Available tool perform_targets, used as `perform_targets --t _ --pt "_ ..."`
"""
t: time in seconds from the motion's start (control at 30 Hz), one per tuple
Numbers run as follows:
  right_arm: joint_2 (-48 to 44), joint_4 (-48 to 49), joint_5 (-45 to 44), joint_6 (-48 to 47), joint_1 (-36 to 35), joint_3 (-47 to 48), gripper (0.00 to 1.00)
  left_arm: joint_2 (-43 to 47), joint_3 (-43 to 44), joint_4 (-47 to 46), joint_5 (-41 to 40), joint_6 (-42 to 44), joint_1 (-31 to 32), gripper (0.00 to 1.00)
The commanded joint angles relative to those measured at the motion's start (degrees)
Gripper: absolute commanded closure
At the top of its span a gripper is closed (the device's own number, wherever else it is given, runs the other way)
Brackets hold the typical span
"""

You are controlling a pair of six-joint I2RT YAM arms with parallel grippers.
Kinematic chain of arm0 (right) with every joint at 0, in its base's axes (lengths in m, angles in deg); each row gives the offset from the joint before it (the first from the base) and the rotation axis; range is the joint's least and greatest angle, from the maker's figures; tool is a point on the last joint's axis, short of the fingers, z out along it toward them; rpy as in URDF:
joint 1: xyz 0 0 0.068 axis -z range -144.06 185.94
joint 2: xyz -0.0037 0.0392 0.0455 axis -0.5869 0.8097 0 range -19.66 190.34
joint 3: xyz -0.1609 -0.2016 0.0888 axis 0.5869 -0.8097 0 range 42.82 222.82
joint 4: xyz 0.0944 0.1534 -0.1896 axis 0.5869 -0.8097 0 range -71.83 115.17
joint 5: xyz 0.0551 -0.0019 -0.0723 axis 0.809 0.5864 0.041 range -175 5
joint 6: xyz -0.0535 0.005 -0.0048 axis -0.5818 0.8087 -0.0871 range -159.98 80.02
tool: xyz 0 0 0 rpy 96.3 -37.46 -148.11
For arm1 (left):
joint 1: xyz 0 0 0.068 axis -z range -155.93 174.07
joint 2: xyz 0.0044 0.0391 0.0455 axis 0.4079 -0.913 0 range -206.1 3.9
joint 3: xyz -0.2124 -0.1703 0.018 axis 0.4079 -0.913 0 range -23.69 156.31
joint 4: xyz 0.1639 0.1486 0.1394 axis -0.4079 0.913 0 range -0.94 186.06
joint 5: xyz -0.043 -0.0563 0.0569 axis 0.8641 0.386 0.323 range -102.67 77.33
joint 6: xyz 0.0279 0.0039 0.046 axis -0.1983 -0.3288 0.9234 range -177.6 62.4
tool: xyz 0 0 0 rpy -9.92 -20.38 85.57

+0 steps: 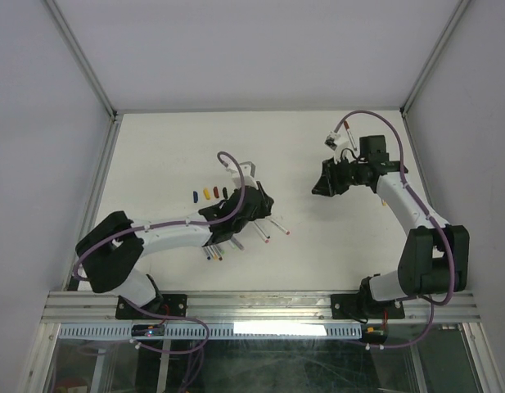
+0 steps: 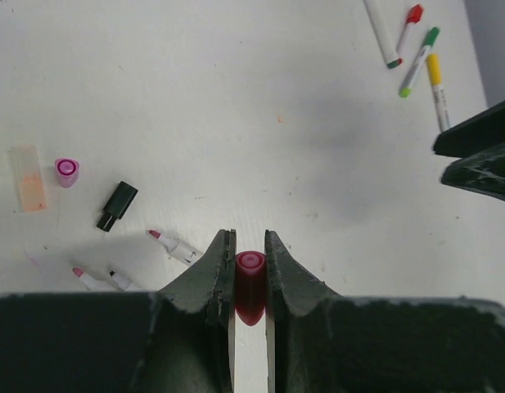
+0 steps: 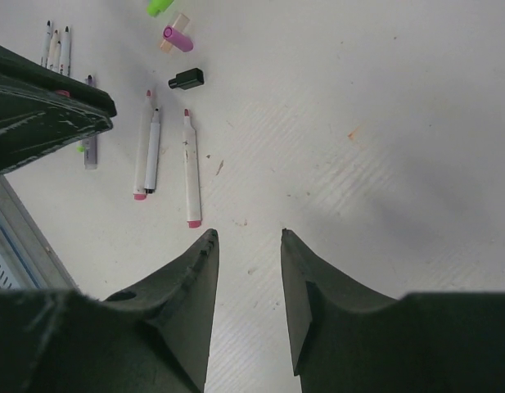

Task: Open the pen caps
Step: Place the pen cap at the center of the board.

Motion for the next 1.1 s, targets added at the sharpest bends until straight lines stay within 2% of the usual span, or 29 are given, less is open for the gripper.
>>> perform_targets --t 0.0,0.3,0.5,0.9,1.07 --pt "-2.95 0.69 0.46 -1.38 1.48 0.96 0.62 -5.74 7.81 6.66 -3.21 -1.08 1.03 1.0" --pt "-2.96 0.7 0.45 -1.34 2.75 0.84 0.62 -17.61 21.04 16.81 -4.64 0.69 1.49 1.0" --pt "-2.97 0.7 0.78 -1.21 3.35 0.75 0.62 -24.97 29.44 24.08 -9.52 2.06 1.33 1.0" --pt "-2.73 0.69 1.29 -1.12 3.95 0.65 0.62 -29.28 32.51 27.75 -8.8 2.69 -2.04 1.0" --pt "-2.72 0.71 1.56 -1.06 4.09 0.61 0.62 -29.92 32.67 28.88 -9.29 2.78 -3.17 0.94"
